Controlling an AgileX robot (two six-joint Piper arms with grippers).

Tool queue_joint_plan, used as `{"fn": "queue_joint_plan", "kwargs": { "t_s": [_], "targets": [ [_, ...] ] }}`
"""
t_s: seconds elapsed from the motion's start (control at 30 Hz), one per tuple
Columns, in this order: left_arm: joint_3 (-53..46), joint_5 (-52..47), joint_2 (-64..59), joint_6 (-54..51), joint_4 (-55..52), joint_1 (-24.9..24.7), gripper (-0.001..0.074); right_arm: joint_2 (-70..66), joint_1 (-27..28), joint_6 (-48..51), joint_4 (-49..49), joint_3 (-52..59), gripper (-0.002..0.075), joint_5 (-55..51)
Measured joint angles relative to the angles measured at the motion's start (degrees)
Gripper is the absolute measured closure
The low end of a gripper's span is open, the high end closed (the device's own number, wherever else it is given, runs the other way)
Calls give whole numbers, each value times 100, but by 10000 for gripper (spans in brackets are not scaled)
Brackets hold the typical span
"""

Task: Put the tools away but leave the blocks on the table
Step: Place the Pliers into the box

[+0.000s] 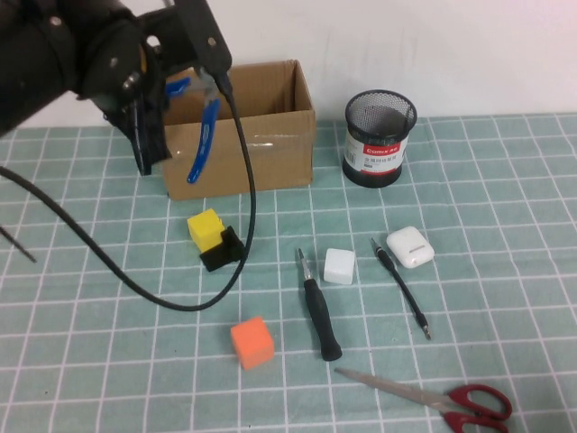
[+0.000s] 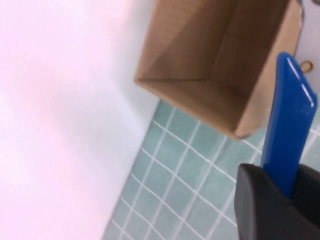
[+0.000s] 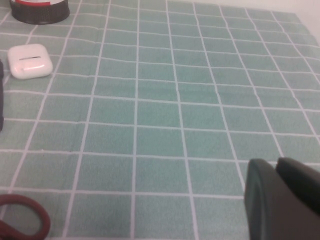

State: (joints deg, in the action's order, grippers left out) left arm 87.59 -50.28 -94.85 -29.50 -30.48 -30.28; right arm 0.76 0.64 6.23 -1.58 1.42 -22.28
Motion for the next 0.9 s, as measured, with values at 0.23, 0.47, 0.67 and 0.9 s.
{"fn": "queue_joint_plan", "kwargs": {
  "t_s": [0.23, 0.47, 0.67, 0.9],
  "targets": [
    [381, 314, -595, -48, -55, 54, 662, 0, 0, 0, 0, 0, 736, 0],
    [1688, 396, -1474, -344, 75, 267, 664, 0, 0, 0, 0, 0, 736, 0],
    [2245, 993, -1933, -651, 31, 357, 664, 0, 0, 0, 0, 0, 736, 0],
    [2276, 2048, -2146, -676, -584, 466, 664, 0, 0, 0, 0, 0, 736, 0]
  ]
}}
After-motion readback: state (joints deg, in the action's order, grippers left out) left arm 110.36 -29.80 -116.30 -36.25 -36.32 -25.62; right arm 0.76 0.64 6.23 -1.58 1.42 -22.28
